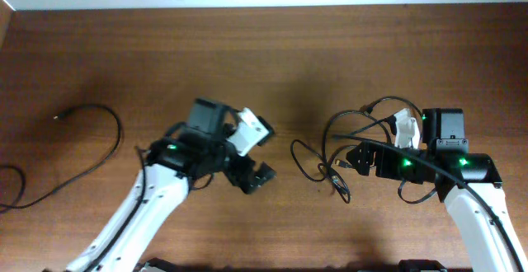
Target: Untangle cables
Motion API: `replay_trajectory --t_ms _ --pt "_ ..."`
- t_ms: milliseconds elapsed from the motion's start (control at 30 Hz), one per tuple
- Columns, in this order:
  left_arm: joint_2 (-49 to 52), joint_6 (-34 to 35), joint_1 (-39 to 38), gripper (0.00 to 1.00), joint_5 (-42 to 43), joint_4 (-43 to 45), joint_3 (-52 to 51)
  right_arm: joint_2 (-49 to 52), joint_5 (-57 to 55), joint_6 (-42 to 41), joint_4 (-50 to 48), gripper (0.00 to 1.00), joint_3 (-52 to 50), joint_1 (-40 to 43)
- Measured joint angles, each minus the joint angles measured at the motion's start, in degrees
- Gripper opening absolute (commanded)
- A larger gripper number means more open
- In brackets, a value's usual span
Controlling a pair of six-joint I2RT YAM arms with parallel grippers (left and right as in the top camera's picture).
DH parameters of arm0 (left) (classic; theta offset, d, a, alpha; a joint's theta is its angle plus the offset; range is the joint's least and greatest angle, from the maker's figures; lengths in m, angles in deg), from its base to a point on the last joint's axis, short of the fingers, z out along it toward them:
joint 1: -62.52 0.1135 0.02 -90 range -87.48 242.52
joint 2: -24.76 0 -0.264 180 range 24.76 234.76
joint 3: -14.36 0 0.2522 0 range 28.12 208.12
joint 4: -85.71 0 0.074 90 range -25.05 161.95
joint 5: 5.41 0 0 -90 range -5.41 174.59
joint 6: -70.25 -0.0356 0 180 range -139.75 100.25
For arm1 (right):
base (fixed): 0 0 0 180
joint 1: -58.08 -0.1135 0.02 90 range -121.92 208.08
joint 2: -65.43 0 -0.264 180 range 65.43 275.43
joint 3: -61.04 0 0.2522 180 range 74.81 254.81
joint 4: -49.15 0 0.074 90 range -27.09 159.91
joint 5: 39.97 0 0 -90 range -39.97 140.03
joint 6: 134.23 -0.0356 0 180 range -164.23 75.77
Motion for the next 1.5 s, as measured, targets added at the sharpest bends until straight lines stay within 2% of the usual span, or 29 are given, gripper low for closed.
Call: replay_trajectory --t_ms 200,467,700,1100,1500 --pt "5.33 1.88 -11.65 0.99 -2.49 7.34 -0.15 0.0 -1.51 -0.26 0.15 0.99 0.0 0.0" --pt "6.23 9.73 -20.22 0.99 -3.17 18.78 -0.24 0.0 -11.1 -5.27 0.74 0.99 0.0 0.0" --pt "6.86 12.33 -21.22 0.99 -6.12 21.11 -0.24 0.0 -19.61 -7.41 1.97 0.99 0.0 0.0" --pt "15.41 17.64 -21.22 0.99 -7.41 31.19 -0.28 0.0 -29.92 -7.78 3.1 0.99 0.0 0.0" --pt "16.13 21.97 -21.22 0.99 -7.43 30.95 -0.28 0.0 -33.11 -7.76 3.39 0.99 0.0 0.0"
